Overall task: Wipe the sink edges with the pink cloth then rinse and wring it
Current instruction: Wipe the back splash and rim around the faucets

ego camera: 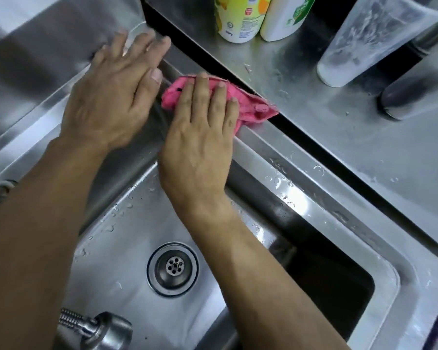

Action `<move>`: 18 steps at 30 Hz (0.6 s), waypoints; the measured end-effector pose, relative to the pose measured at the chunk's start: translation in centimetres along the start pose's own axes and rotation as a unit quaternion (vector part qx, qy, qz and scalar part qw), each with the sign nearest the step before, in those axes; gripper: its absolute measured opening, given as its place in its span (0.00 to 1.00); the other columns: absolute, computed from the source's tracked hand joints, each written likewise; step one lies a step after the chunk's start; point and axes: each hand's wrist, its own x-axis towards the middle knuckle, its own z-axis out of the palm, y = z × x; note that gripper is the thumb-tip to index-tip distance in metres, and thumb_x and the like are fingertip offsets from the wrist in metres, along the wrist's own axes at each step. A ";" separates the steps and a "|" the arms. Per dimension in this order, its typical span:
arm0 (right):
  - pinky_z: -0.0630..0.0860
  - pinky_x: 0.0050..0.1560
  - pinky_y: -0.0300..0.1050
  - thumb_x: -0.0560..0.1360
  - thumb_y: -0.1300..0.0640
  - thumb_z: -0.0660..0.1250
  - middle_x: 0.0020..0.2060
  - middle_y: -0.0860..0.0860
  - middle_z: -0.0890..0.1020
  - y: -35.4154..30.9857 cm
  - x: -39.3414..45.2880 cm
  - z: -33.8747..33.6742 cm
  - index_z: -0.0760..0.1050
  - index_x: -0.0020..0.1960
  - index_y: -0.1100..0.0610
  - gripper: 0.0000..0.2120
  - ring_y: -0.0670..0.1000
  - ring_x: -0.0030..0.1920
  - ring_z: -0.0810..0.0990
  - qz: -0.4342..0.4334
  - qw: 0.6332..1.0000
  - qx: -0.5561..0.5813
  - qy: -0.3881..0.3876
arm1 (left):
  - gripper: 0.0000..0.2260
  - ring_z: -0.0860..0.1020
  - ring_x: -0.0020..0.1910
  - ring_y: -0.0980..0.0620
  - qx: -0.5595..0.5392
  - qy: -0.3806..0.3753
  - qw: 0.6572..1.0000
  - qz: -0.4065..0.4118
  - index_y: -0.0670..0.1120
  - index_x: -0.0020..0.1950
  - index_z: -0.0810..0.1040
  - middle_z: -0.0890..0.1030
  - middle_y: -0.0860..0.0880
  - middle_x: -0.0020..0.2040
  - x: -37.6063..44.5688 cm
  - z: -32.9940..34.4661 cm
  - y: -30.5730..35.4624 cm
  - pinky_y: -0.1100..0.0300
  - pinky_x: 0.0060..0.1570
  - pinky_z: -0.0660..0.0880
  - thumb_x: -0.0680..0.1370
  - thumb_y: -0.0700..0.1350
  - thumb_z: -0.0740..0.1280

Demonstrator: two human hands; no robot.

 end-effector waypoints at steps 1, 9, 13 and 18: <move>0.42 0.81 0.60 0.80 0.57 0.40 0.83 0.60 0.53 -0.8 0.9 0.0 0.49 0.83 0.62 0.31 0.64 0.82 0.49 -0.008 1.000 0.002 0.005 | 0.24 0.55 0.83 0.41 0.006 -0.010 1.000 0.012 0.53 0.84 0.55 0.60 0.47 0.84 -0.1 0.0 0.0 0.41 0.80 0.53 0.87 0.53 0.44; 0.44 0.82 0.58 0.82 0.57 0.55 0.83 0.57 0.54 1.4 -1.9 0.7 0.52 0.83 0.60 0.31 0.62 0.83 0.49 0.012 1.000 0.015 0.024 | 0.29 0.50 0.84 0.43 0.026 -0.035 0.999 0.024 0.47 0.85 0.54 0.56 0.45 0.85 -0.2 0.2 0.3 0.45 0.82 0.47 0.86 0.56 0.38; 0.48 0.81 0.58 0.85 0.53 0.52 0.82 0.58 0.58 0.3 0.9 0.7 0.54 0.83 0.60 0.28 0.62 0.82 0.55 -0.002 0.999 0.009 0.036 | 0.27 0.49 0.84 0.44 0.011 -0.054 0.997 0.046 0.47 0.85 0.52 0.54 0.46 0.85 -0.1 0.4 0.4 0.48 0.81 0.48 0.86 0.53 0.41; 0.47 0.81 0.57 0.84 0.55 0.59 0.82 0.56 0.60 2.4 -1.4 0.9 0.58 0.82 0.59 0.28 0.62 0.82 0.56 -0.007 0.998 0.015 0.063 | 0.28 0.48 0.84 0.45 0.042 -0.065 0.996 0.053 0.47 0.85 0.48 0.50 0.47 0.85 -0.4 0.6 0.4 0.50 0.82 0.46 0.85 0.53 0.41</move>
